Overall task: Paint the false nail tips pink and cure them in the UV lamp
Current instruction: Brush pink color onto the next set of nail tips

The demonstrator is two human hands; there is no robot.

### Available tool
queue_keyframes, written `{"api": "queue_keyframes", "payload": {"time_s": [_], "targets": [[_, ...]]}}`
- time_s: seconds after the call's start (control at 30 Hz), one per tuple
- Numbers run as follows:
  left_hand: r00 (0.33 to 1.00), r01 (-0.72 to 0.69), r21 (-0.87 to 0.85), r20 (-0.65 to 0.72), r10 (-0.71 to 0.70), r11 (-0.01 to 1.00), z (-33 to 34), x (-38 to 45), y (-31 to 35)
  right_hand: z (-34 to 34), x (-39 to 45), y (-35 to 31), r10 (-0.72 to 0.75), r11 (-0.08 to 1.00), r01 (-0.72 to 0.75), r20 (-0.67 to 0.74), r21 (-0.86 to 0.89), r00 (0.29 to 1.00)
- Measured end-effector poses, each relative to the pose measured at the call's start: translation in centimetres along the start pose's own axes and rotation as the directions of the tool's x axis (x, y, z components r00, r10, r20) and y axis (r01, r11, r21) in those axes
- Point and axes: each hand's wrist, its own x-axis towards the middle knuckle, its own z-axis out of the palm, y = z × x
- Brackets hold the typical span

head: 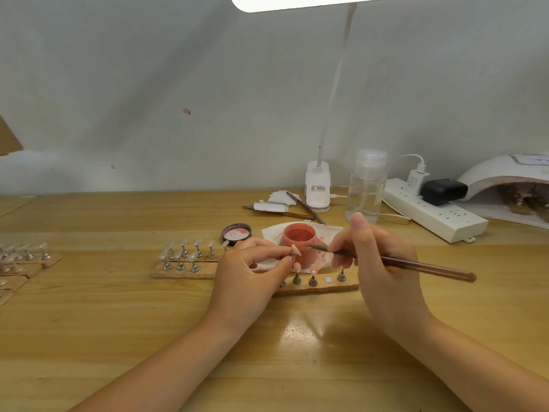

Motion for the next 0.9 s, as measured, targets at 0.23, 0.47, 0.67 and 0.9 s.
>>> {"api": "queue_keyframes", "payload": {"time_s": [0.23, 0.47, 0.67, 0.9], "targets": [[1.000, -0.017, 0.007, 0.000, 0.017, 1.000, -0.06, 0.01, -0.05, 0.10, -0.10, 0.08, 0.067, 0.998, -0.068, 0.021, 0.019, 0.998], [0.997, -0.040, -0.075, -0.067, 0.035, 0.996, -0.18, 0.06, -0.07, -0.34, -0.28, 0.08, 0.072, 0.996, -0.066, -0.095, 0.064, 0.993], [0.997, -0.057, -0.098, -0.047, 0.053, 0.993, -0.13, 0.03, -0.05, -0.21, -0.45, 0.51, -0.001, 0.998, 0.000, -0.020, -0.060, 1.000], [1.000, 0.011, -0.090, -0.013, -0.013, 0.996, -0.23, -0.03, -0.01, -0.02, -0.64, 0.16, -0.117, 0.990, 0.116, -0.002, -0.079, 0.993]]}}
